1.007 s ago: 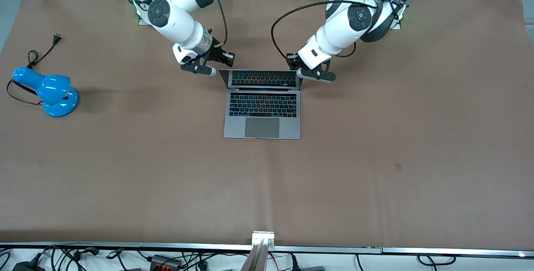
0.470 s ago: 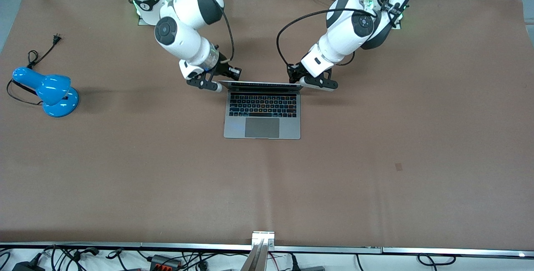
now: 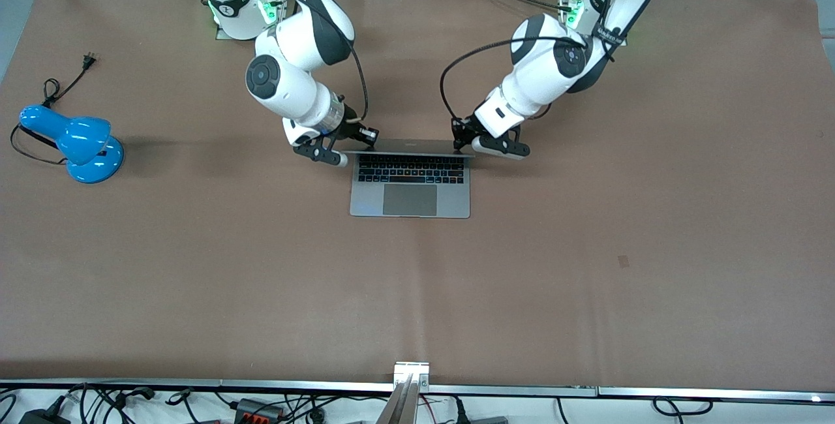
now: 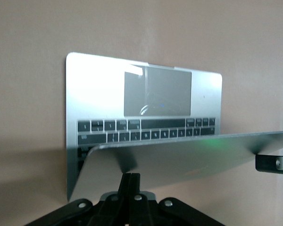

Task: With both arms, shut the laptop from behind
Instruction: 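Push the screen down with both grippers until the laptop lid shuts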

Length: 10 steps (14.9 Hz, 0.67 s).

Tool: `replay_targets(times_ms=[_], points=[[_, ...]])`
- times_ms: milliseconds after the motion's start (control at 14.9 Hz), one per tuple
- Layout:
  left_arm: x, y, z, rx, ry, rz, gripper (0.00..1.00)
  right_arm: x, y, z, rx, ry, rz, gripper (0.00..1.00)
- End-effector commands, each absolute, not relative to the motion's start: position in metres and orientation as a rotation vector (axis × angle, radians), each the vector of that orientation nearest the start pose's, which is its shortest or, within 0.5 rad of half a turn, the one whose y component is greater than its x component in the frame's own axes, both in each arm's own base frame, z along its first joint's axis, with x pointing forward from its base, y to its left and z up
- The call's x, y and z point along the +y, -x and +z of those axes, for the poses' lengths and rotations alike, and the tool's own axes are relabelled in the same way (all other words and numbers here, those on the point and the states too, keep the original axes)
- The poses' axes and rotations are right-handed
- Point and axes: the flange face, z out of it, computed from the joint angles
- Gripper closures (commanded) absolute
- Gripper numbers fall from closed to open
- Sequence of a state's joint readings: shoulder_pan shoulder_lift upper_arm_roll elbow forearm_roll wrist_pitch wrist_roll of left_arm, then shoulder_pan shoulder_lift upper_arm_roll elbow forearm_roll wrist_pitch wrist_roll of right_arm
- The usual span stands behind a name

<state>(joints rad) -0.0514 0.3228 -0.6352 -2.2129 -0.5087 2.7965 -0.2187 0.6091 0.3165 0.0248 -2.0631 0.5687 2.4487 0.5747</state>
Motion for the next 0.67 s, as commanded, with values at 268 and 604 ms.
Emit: replay_targets(times_ms=[268, 604], points=[[-0.338, -0.513, 0.246, 0.025, -2.588, 0.16, 0.99, 0.353, -0.521, 0.25, 0.536, 2.736, 0.231, 1.0], [-0.328, -0.537, 0.215, 0.031, -2.586, 0.155, 0.99, 0.357, -0.543, 0.221, 0.558, 2.735, 0.242, 1.0]])
